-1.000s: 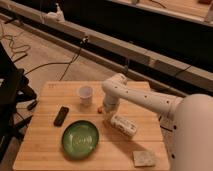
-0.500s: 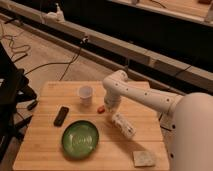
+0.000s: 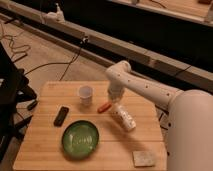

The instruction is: Stand the bottle upright

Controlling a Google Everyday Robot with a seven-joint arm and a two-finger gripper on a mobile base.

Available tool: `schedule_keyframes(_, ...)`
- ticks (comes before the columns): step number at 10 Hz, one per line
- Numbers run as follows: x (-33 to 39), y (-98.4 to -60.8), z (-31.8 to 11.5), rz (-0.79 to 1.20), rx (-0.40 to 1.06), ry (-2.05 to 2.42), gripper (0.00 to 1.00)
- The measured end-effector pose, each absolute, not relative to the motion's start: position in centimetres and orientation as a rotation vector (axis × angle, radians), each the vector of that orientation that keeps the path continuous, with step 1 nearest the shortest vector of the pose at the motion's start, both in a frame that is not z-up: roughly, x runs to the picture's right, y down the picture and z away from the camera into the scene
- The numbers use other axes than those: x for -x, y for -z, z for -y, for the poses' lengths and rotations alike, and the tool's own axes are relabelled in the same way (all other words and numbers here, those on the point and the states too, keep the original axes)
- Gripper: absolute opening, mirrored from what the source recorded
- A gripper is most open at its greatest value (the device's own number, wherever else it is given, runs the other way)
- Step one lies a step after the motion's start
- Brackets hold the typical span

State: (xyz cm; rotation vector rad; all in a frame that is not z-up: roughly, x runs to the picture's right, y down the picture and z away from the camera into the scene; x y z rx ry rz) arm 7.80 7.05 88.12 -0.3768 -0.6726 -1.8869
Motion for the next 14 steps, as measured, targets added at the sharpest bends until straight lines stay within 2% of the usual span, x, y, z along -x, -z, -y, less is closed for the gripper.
schedule_keyframes(6,-12.4,-87.3,3.2,0.488,0.306,1.576,0.00)
schedule_keyframes(14,-12.5,-87.1,3.6,0.484,0.300,1.562,0.00)
